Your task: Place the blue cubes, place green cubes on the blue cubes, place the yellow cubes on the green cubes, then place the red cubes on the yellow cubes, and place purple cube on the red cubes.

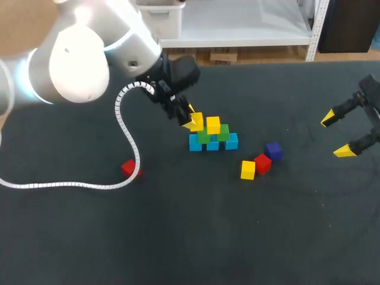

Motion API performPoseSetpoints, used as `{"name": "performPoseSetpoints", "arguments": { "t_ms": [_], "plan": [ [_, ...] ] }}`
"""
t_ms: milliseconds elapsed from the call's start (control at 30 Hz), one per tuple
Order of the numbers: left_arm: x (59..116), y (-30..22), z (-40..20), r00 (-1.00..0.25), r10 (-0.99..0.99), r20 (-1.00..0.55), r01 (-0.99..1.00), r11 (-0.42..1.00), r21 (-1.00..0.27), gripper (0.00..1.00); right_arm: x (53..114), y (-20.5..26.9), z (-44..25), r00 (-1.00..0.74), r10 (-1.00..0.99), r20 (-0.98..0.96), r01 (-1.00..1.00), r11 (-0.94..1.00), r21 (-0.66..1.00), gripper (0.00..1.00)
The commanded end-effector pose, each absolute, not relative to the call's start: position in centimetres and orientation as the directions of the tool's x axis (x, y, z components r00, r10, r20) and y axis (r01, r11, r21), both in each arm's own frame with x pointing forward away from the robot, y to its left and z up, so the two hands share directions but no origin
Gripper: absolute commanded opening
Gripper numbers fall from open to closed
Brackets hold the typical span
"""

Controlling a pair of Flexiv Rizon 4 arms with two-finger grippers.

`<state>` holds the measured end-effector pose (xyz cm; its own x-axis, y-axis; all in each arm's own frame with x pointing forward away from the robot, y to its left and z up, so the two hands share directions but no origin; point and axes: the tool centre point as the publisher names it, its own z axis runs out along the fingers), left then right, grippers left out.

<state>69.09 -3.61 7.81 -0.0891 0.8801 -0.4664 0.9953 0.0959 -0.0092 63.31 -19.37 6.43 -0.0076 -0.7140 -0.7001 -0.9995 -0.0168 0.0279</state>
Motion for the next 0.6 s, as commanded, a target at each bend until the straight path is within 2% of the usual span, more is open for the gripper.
{"name": "performPoseSetpoints", "arguments": {
  "t_ms": [33, 600],
  "plan": [
    [69.26, -3.92, 7.62, -0.09, 0.882, -0.463, 0.995, 0.096, -0.01, 0.0, 63.34, -19.37, 6.38, -0.007, -0.713, -0.701, -0.999, -0.017, 0.027, 1.0],
    [69.37, -4.53, 6.94, -0.093, 0.88, -0.465, 0.995, 0.094, -0.022, 0.0, 63.34, -19.37, 6.38, -0.007, -0.713, -0.701, -0.999, -0.017, 0.027, 1.0]
  ]
}}
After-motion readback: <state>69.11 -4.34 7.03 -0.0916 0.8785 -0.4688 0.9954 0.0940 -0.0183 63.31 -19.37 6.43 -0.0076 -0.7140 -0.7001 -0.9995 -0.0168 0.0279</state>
